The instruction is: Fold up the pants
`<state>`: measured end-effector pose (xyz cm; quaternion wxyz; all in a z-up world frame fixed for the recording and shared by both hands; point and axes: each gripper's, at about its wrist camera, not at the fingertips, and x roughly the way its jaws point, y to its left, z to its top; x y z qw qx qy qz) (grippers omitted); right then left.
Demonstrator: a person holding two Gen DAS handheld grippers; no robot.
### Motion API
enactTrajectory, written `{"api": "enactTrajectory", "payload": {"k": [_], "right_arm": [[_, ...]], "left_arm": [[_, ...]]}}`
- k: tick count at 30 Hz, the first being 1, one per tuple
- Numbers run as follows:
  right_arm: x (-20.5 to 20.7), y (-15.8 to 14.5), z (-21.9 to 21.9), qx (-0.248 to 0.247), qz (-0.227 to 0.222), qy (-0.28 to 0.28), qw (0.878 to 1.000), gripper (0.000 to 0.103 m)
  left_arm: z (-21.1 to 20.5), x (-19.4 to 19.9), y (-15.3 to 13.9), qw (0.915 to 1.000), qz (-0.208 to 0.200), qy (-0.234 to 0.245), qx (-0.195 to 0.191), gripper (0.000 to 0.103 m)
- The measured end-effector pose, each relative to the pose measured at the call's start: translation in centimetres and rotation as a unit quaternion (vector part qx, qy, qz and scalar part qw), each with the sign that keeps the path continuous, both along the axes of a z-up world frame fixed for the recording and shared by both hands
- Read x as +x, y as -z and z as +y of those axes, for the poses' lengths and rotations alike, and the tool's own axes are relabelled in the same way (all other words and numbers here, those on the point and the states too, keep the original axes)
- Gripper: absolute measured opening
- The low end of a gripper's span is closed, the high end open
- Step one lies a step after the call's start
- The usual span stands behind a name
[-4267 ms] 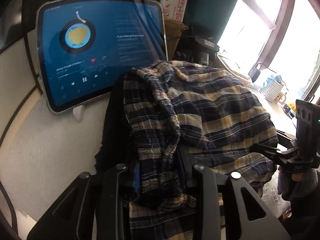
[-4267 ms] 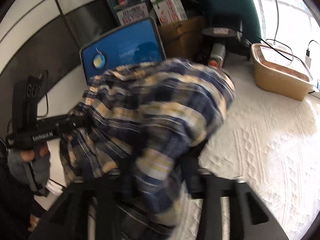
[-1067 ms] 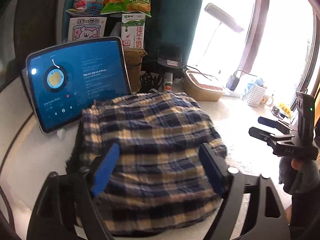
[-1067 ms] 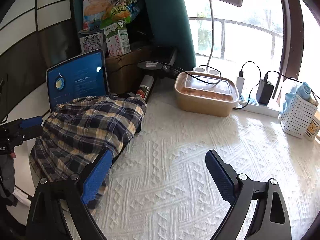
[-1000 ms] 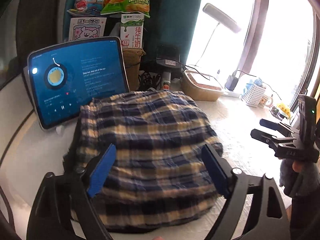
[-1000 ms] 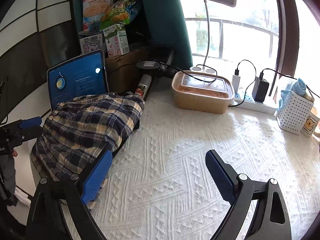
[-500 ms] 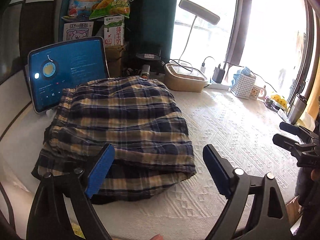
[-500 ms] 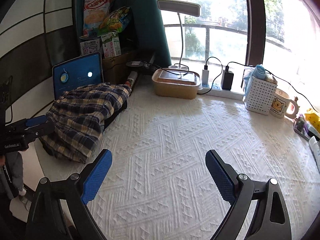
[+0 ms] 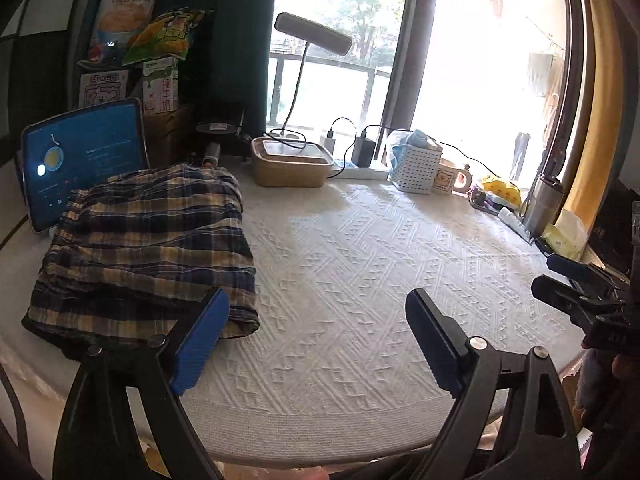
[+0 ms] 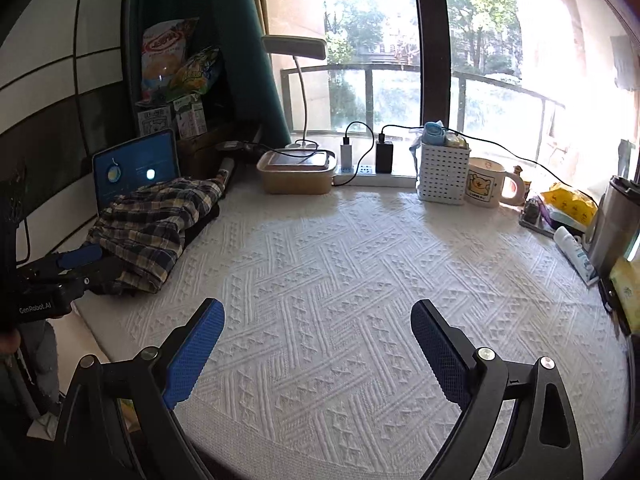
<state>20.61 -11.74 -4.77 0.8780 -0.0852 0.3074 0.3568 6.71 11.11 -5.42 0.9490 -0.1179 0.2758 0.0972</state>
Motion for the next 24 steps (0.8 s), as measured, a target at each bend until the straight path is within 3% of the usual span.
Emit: {"api": "enactTrajectory", "payload": {"k": [8, 24], "right_arm": [[-2.5, -2.3, -3.2, 0.02, -0.029, 0.009, 0.999, 0.095], [-5.2, -7.3, -6.1, 0.04, -0.09, 0.042, 0.994, 0.096]], "left_arm": [[-2.4, -0.6, -2.6, 0.9979, -0.03, -0.025, 0.051, 0.096], [-4.8, -3.2, -7.1, 0.9915, -0.099, -0.018, 0.083, 0.096]]}}
